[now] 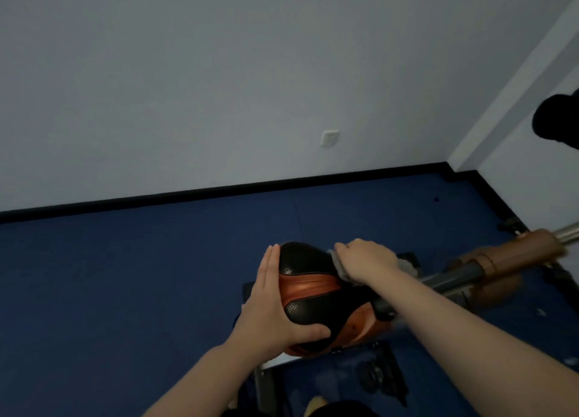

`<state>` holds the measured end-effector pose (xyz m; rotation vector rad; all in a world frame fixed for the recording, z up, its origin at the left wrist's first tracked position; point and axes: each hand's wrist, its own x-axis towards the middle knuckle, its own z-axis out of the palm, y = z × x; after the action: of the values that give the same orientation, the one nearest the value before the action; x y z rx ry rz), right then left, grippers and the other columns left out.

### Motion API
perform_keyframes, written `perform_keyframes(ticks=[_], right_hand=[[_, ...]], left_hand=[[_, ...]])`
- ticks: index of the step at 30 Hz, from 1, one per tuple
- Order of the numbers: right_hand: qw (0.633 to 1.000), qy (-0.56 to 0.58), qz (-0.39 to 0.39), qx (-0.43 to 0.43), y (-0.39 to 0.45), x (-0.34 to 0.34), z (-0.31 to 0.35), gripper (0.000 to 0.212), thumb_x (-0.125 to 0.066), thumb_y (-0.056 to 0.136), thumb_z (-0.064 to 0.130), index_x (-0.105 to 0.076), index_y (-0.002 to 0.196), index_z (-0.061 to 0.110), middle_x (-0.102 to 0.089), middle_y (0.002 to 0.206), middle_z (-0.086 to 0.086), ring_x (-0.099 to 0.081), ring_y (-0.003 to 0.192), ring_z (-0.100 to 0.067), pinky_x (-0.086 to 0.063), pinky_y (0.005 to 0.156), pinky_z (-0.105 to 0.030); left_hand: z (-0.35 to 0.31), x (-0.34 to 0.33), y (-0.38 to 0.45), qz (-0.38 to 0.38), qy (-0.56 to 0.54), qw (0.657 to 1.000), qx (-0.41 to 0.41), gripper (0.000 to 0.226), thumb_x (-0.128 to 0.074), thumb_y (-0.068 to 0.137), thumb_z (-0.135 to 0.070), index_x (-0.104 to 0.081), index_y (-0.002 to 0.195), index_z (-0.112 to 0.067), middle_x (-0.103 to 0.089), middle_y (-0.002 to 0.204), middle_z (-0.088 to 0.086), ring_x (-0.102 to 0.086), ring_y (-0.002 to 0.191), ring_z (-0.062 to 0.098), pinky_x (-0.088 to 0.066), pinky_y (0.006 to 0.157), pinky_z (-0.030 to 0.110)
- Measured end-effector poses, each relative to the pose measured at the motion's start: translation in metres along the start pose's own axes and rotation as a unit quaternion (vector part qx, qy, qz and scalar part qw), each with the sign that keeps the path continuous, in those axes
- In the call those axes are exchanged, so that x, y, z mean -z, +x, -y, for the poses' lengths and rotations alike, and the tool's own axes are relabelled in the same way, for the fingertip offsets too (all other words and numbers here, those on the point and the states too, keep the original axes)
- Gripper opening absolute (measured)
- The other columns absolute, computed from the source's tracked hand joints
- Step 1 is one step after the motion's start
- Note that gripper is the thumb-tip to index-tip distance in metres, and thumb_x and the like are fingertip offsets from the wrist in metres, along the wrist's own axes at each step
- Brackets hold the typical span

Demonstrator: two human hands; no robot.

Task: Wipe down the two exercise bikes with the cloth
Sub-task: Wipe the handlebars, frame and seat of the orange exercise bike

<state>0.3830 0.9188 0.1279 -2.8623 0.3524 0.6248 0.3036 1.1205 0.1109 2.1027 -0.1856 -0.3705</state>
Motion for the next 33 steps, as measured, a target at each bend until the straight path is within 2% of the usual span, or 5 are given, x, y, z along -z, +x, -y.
perform_keyframes(ticks=[4, 11, 15, 28, 33], right_hand=[[0.977, 0.043, -0.171, 0.124, -0.035, -0.03, 0.04, 0.049, -0.013, 0.099, 0.048, -0.056, 0.108, 0.026, -0.067, 0.107, 0.003, -0.06, 0.1, -0.023, -0.039, 0.087, -0.042], [0.983, -0.045, -0.18, -0.01, -0.024, -0.022, 0.004, 0.053, -0.02, 0.102, 0.041, -0.069, 0.094, 0.022, -0.073, 0.098, 0.0, -0.063, 0.096, -0.026, -0.038, 0.088, -0.037], [0.977, 0.047, -0.187, 0.094, -0.035, -0.036, 0.057, 0.064, -0.009, 0.094, 0.062, -0.058, 0.114, 0.027, -0.066, 0.11, 0.005, -0.058, 0.105, -0.022, -0.037, 0.094, -0.042], [0.974, 0.072, -0.187, 0.105, -0.047, -0.032, 0.059, 0.055, -0.013, 0.094, 0.06, -0.054, 0.118, 0.032, -0.063, 0.117, 0.009, -0.056, 0.11, -0.018, -0.038, 0.094, -0.04], [0.979, -0.012, -0.198, -0.049, -0.03, -0.023, 0.013, 0.051, -0.023, 0.1, 0.047, -0.067, 0.095, 0.022, -0.071, 0.103, -0.001, -0.06, 0.105, -0.027, -0.035, 0.097, -0.041]], left_hand=[[0.001, 0.002, 0.003, -0.003, 0.021, 1.0, -0.013, 0.142, -0.082, 0.038, -0.071, 0.006, 0.147, -0.044, 0.004, 0.147, -0.035, -0.027, 0.137, 0.006, -0.043, 0.108, 0.041], [0.01, 0.029, 0.018, 0.082, 0.064, 0.993, -0.049, 0.14, -0.081, 0.038, -0.072, 0.004, 0.147, -0.046, 0.003, 0.135, -0.043, -0.012, 0.143, 0.008, -0.028, 0.118, 0.042], [0.013, 0.029, 0.018, 0.115, 0.057, 0.99, -0.053, 0.144, -0.08, 0.043, -0.073, 0.015, 0.147, -0.044, 0.014, 0.14, -0.046, 0.01, 0.145, -0.002, -0.014, 0.123, 0.041], [0.016, 0.03, 0.023, 0.142, 0.013, 0.988, -0.056, 0.148, -0.085, 0.043, -0.068, 0.018, 0.146, -0.046, 0.015, 0.152, -0.033, -0.004, 0.148, 0.006, -0.026, 0.119, 0.04], [0.017, 0.032, 0.019, 0.135, 0.017, 0.989, -0.058, 0.147, -0.085, 0.045, -0.067, 0.022, 0.144, -0.049, 0.012, 0.151, -0.032, -0.013, 0.146, 0.008, -0.031, 0.117, 0.041]])
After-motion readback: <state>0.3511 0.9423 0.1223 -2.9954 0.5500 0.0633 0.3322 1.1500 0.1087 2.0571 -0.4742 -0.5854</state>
